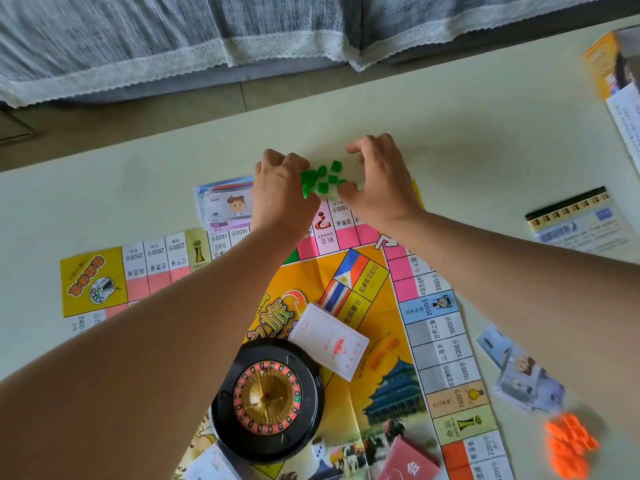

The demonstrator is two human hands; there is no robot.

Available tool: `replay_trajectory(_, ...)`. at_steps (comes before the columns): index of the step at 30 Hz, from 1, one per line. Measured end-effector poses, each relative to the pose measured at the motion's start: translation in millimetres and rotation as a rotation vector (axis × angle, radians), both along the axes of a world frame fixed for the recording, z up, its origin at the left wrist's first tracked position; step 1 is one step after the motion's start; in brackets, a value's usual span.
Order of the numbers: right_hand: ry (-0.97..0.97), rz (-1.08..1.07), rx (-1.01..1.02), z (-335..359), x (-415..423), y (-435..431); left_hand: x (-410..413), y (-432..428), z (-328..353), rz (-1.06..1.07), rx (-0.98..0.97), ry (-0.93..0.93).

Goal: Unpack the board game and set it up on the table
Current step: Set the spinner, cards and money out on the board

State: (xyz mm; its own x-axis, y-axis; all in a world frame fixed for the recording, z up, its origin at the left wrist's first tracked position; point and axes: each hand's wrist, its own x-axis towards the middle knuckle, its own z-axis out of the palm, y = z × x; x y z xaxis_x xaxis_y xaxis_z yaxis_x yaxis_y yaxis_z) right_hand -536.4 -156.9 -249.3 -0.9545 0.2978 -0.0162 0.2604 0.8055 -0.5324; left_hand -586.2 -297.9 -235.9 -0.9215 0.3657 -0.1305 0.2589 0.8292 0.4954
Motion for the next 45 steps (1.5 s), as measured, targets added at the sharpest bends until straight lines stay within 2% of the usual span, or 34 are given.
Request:
replay_trajectory(5, 0.022, -0.070, 0.058, 5, 6, 6, -1, -3, -1, -0.006, 0.019, -0.019)
replay_trajectory(9, -0.104, -0.129, 0.140, 6, 8, 8, -1, -3, -1, 0.007, 0.033, -0.036)
replay_trajectory(14, -0.081, -0.096, 0.060, 3, 1, -4, -2, -2, -3, -0.001, 0.047, -0.050)
replay_trajectory(18, -0.040, 0.022, 0.004, 4, -6, -14, -5, -2, -4, 0.000, 0.054, -0.066)
replay_trajectory(25, -0.051, 0.053, -0.033, 6, -6, -21, -4, -1, -2, -0.035, 0.044, -0.081)
replay_trajectory(30, -0.005, 0.017, -0.012, 14, 3, -25, 6, -10, 12, -0.045, 0.023, 0.010)
replay_trajectory(36, 0.116, 0.070, -0.087, 44, 41, -62, 45, -50, 42, 0.034, 0.173, 0.038)
replay_trajectory(41, -0.033, 0.179, -0.258, 69, 87, -114, 105, -110, 61, 0.124, 0.128, -0.013)
replay_trajectory(45, -0.069, 0.242, -0.289, 84, 130, -169, 165, -165, 73, 0.253, 0.102, -0.077)
